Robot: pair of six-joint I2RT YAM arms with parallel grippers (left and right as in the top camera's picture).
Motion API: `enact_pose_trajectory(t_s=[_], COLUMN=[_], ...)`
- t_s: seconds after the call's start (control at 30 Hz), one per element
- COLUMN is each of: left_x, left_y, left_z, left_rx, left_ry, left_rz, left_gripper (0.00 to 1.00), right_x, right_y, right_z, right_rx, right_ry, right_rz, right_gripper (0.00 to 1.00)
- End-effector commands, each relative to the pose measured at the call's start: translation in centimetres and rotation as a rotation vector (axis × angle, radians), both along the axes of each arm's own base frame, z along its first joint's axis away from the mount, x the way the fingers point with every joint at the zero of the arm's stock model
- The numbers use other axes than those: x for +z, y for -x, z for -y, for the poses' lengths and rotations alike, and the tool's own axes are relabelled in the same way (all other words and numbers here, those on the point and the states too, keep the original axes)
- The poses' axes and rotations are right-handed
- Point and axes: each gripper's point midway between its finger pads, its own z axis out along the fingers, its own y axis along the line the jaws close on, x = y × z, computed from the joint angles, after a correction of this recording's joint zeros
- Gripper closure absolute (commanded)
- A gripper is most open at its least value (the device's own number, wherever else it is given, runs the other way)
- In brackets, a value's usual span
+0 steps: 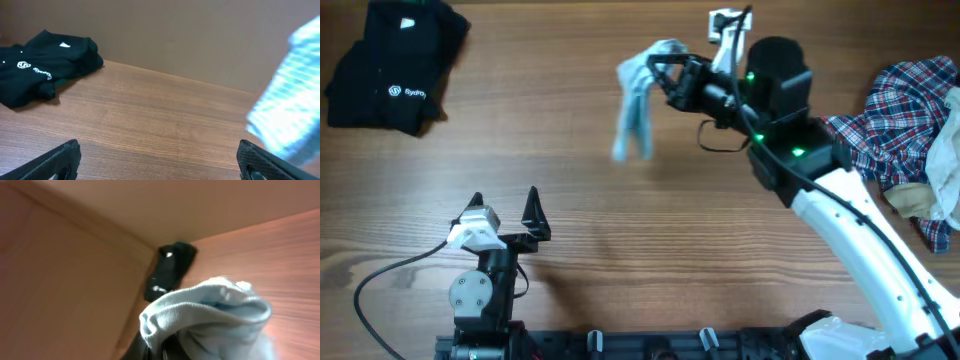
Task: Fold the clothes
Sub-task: 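Lift the striped garment and carry it toward table center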
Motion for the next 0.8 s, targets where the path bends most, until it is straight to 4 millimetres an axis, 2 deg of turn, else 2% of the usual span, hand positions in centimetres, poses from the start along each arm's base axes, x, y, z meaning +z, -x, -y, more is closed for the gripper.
enact_pose_trajectory(t_s=[0.0,0.1,0.17,0.2,0.23,0.27,0.3,0.4,0.47,0.63,0.73,0.77], left_x=[0.0,0.0,0.0,0.0,0.0,0.0,0.0,0.0,0.0,0.0,0.0,0.0], left_y=[0.0,0.0,0.0,0.0,0.0,0.0,0.0,0.0,0.0,0.0,0.0,0.0], left_z=[-0.3,-0.3,-0.3,-0.3,-0.3,-0.3,-0.3,-0.3,-0.3,-0.3,-0.3,-0.3], left_rx=[0.013,0.013,0.013,0.013,0.013,0.013,0.013,0.013,0.013,0.013,0.013,0.013], left_ry=[-0.016,-0.016,-0.016,-0.016,-0.016,-0.016,-0.016,-0.016,-0.016,-0.016,-0.016,-0.016], left_rz=[0.006,0.006,0.006,0.006,0.006,0.006,0.006,0.006,0.006,0.006,0.006,0.006], left_gripper=[0.0,0.0,0.0,0.0,0.0,0.0,0.0,0.0,0.0,0.0,0.0,0.0], right_x=[0.1,-2.1,-4.6,-5.5,-7.4,-8.5,-9.2,-11.2,-12.5,-15.1,-15.0,-14.5], right_y=[0.0,-0.6,-1.4,-1.8,-2.6,-3.3,-3.8,-5.1,-5.3,-5.7,-5.7,-5.6], right_z=[-2.9,-4.8,-5.3,-5.3,-4.9,-4.5,-3.9,-0.7,1.8,6.9,10.7,11.2], right_rx=[0.051,0.07,0.067,0.06,0.029,0.006,-0.019,-0.157,-0.24,-0.421,-0.583,-0.602], right_ry=[-0.057,-0.053,-0.02,-0.009,0.026,0.064,0.098,0.206,0.271,0.474,0.607,0.619], right_rz=[-0.015,-0.047,-0.088,-0.105,-0.138,-0.135,-0.129,-0.161,-0.211,-0.247,-0.226,-0.216], right_gripper=[0.95,0.94,0.93,0.93,0.91,0.82,0.81,0.8,0.67,0.67,0.71,0.72])
